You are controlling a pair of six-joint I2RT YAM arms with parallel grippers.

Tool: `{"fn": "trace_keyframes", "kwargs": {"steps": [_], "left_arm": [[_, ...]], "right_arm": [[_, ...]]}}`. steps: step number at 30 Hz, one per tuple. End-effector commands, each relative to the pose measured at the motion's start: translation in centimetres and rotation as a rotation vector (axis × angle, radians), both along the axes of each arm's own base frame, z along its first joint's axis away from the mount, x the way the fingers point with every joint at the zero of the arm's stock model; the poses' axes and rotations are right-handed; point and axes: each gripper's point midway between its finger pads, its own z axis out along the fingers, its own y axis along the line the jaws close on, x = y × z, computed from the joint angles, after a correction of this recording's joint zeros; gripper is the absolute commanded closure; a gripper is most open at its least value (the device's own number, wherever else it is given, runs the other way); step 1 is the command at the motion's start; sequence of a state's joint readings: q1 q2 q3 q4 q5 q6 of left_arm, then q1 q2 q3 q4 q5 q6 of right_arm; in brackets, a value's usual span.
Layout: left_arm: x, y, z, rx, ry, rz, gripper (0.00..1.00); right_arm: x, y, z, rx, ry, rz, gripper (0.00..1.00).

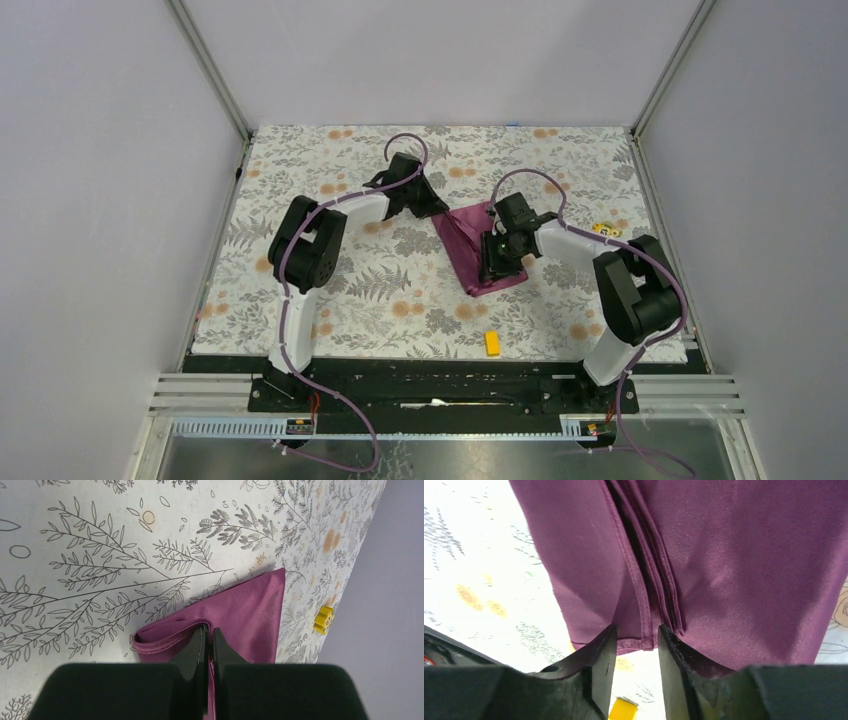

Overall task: Fold the napkin into a case and place the utensils inside
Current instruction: Fold the lower triangle-folded napkin at the center of the board.

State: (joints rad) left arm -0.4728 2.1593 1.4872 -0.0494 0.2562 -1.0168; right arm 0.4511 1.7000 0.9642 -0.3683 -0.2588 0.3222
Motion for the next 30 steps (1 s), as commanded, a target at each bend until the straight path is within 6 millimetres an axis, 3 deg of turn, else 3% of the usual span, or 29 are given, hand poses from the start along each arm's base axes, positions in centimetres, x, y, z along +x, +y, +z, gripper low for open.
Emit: {"fn": "trace_keyframes", "kwargs": {"steps": [1, 5, 9, 11, 16, 18, 24, 30], "left_arm": [[0.8, -1.3, 1.5, -0.024, -0.064, -0.046, 1.00], [0.7, -1.7, 1.4, -0.026, -0.063, -0.059, 1.00], [0.6, -1.7, 1.7, -0.028, -0.069, -0.069, 1.00], [0.5, -1.7, 1.8, -0.028, -0.072, -0.073, 1.00], [0.4, -2.0, 2.2, -0.032, -0.082, -0.087, 1.00], [0.4, -2.0, 2.2, -0.032, -0.082, -0.088, 1.00], [0.6, -2.5, 2.4, -0.040, -0.091, -0.096, 1.00], [0.7, -3.9, 2.3, -0.054, -0.094, -0.109, 1.00]], "right_arm": [[2.0, 1.1, 5.2, 0.079, -0.094, -0.018, 0.51], [4.5, 1.9, 8.3, 0.123, -0.171, -0.045, 0.36], [8.5, 2.6, 9.3, 0.212, -0.195, -0.128, 0.35], [11.0, 2.9, 8.8, 0.260, -0.191, -0.173, 0.44], [15.9, 4.0, 6.3, 0.313, -0.179, -0.191, 0.88], [17.4, 4.1, 5.6, 0.297, -0.211, -0.187, 0.98], [19.1, 4.2, 2.3, 0.263, -0.177, -0.175, 1.00], [18.6, 3.6, -0.1, 0.226, -0.134, -0.189, 1.00]]}}
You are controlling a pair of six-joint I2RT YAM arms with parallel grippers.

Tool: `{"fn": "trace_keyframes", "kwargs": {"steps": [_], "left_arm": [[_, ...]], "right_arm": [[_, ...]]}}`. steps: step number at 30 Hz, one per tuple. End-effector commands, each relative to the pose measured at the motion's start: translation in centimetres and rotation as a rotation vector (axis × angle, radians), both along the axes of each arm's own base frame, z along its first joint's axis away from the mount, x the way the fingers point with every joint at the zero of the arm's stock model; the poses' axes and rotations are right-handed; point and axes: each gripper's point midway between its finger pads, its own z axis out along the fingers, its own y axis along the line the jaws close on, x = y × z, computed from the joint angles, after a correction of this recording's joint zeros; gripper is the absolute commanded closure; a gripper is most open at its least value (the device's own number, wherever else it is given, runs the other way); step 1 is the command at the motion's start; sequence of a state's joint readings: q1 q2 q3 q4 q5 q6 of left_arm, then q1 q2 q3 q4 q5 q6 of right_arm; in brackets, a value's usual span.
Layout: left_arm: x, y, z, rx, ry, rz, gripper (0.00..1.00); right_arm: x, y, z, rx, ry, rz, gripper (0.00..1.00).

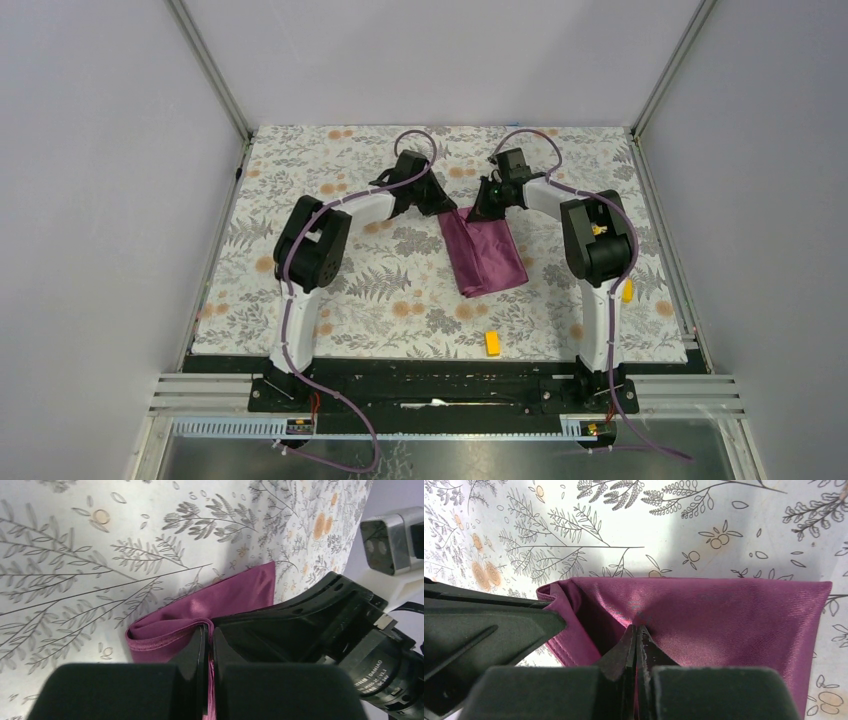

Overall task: Fold the napkin into a case and place the utensils inside
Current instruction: Fold the lower triangle-folded napkin at the center of the board.

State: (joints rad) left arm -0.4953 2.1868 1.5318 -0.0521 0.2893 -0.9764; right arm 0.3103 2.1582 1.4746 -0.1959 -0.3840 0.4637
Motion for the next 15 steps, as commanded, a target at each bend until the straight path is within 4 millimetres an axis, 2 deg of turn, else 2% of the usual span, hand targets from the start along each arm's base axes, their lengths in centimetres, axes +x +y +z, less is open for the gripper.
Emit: {"fn": "trace_keyframes", "kwargs": {"steps": [1, 8, 15], "left_arm": [[1.0, -2.3, 1.8, -0.050, -0.064, -0.037, 1.00], [1.1, -3.3, 1.3, -0.055, -0.059, -0.047, 1.00], [1.5, -3.8, 0.5, -0.056, -0.047, -0.050, 1.00]], "right_arm": [[1.0, 0.0, -0.1, -0.008, -0.026, 0.011, 1.00], [0.9, -0.1, -1.0, -0.026, -0.002, 0.015, 1.00], [1.0, 0.0, -0.5, -0.023, -0.002, 0.026, 1.00]]}}
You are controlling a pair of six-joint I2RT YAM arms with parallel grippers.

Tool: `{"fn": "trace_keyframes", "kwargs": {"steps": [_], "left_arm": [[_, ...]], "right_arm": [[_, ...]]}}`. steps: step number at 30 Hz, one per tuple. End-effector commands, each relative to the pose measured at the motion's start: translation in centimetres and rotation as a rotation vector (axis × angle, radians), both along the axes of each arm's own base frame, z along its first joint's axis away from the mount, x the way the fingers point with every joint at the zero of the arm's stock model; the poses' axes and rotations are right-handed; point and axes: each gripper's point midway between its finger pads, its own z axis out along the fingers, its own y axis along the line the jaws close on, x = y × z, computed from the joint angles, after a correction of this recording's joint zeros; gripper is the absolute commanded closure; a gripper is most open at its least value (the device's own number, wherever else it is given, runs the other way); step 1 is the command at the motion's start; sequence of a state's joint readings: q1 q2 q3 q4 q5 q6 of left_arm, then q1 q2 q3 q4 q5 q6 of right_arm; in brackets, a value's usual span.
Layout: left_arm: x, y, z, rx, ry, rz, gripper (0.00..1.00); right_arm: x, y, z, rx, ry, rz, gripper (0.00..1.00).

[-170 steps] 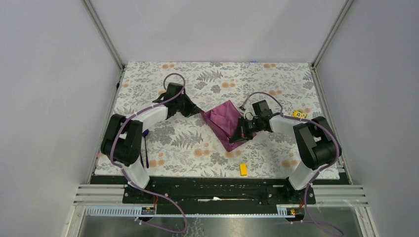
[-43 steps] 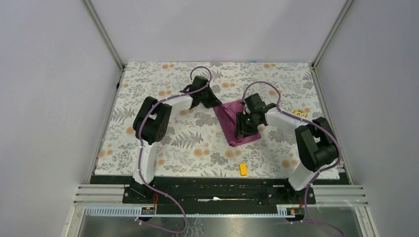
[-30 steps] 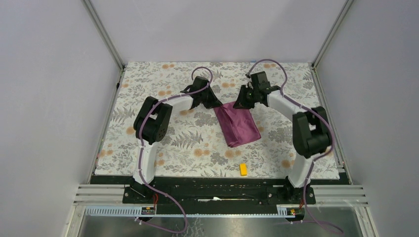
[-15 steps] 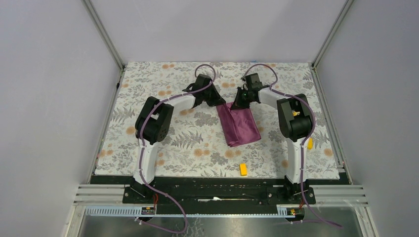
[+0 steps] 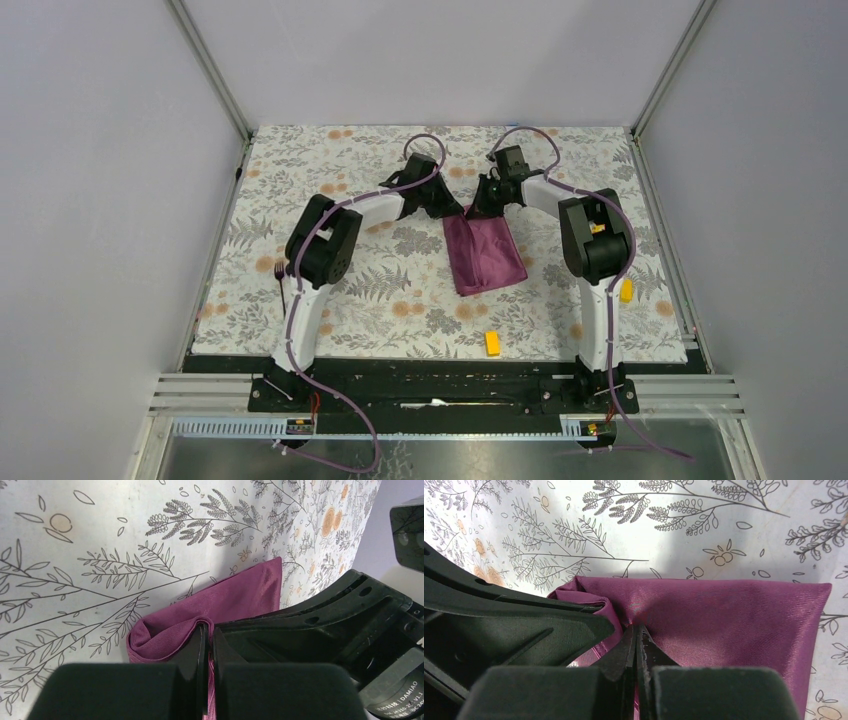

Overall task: Fold the napkin into a case and place the utensils inside
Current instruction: Fold the lower triangle-folded napkin at the center of the board.

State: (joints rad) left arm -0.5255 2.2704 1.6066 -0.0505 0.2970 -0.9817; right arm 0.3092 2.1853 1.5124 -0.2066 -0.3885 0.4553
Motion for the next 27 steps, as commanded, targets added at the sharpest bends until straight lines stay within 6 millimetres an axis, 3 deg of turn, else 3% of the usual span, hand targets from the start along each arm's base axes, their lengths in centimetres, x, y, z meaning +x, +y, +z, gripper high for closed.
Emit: {"fn": "trace_keyframes", "kwargs": {"steps": [1, 10, 20, 27], "left_arm": [[1.4, -1.5, 1.9, -0.051, -0.055, -0.015, 1.00], [1.8, -1.0, 0.5, -0.021, -0.043, 0.022, 1.00], [2.7, -0.6, 1.2, -0.016, -0.072, 0.065, 1.00], [3.1, -0.1, 1.3, -0.001, -0.085, 0.093, 1.00]], "right_arm": [[0.4, -0.1, -0.2, -0.022, -0.001, 0.019, 1.00], [0.3, 0.0, -0.2, -0.014, 0.006, 0.027, 1.00], [0.0, -0.1, -0.6, -0.020, 0.020, 0.033, 1.00], [0.2, 0.1, 0.2, -0.012, 0.012, 0.032, 1.00]]}}
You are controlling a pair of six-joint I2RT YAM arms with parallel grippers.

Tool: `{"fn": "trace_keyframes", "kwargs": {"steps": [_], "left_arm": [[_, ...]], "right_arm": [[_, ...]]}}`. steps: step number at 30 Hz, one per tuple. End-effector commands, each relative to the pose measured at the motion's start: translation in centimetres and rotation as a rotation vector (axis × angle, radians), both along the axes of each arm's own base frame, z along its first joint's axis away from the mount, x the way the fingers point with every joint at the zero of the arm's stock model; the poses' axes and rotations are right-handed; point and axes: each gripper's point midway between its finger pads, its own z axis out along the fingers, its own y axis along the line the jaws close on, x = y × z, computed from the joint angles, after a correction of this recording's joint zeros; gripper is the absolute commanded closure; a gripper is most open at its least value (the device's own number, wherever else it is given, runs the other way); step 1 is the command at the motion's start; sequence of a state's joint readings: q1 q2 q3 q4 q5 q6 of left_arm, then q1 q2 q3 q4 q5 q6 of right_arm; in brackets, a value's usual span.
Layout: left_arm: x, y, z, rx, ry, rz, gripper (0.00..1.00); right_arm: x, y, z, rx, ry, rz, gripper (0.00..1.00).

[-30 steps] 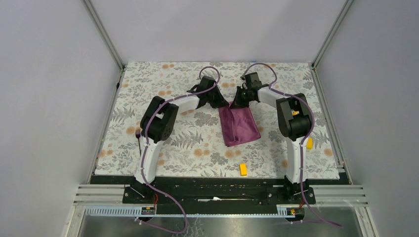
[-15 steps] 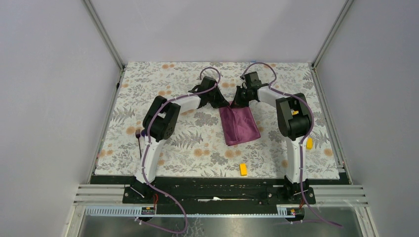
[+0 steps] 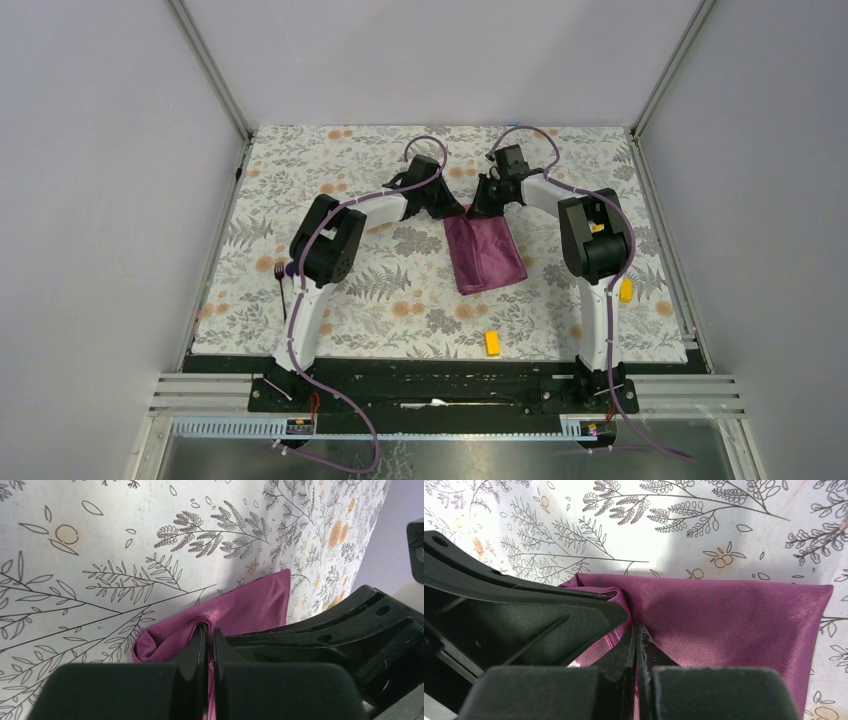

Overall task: Fold the napkin into a case and place the utensils inside
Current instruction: Fold the lower triangle-folded napkin at the center of the board.

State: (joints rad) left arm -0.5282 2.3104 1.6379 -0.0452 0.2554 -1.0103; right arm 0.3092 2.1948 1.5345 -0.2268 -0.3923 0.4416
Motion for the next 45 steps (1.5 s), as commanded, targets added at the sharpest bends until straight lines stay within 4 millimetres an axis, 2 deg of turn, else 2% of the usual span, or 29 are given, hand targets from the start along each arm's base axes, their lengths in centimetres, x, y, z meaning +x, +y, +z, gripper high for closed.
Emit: {"fn": "trace_keyframes", "kwargs": {"steps": [1, 6, 8, 10, 16, 21, 29, 32, 36, 45], "left_arm": [[2.0, -0.1, 2.0, -0.009, -0.083, 0.044, 1.00], [1.2, 0.6, 0.5, 0.011, -0.050, 0.050, 1.00], [1.3, 0.6, 0.8, -0.001, -0.061, 0.050, 1.00], [1.4, 0.4, 1.2, -0.012, -0.069, 0.050, 1.00], [2.0, -0.2, 4.1, -0.055, -0.112, 0.042, 1.00], [2.4, -0.4, 5.4, -0.074, -0.135, 0.047, 1.00], [3.1, -0.5, 5.6, -0.081, -0.145, 0.066, 1.00], [3.2, -0.4, 6.3, -0.090, -0.161, 0.074, 1.00], [3.4, 0.1, 8.1, -0.111, -0.210, 0.103, 1.00], [2.6, -0.7, 4.5, -0.103, -0.129, 0.051, 1.00]], "right_arm": [[0.2, 0.1, 0.7, -0.006, 0.010, 0.020, 1.00], [1.2, -0.8, 5.1, -0.048, -0.064, 0.002, 0.95], [1.4, -1.6, 6.0, -0.078, -0.085, -0.009, 0.95], [1.3, -2.0, 5.5, -0.090, -0.079, -0.013, 0.95], [-0.2, -2.8, 0.6, -0.131, 0.010, -0.015, 1.00], [-0.7, -3.1, -2.3, -0.162, 0.057, -0.008, 1.00], [-0.8, -3.1, -2.6, -0.160, 0.060, -0.002, 1.00], [-0.8, -3.1, -2.7, -0.159, 0.062, 0.000, 1.00], [-0.7, -3.0, -2.5, -0.158, 0.058, 0.001, 1.00], [-0.7, -3.0, -2.4, -0.156, 0.055, 0.003, 1.00]]}}
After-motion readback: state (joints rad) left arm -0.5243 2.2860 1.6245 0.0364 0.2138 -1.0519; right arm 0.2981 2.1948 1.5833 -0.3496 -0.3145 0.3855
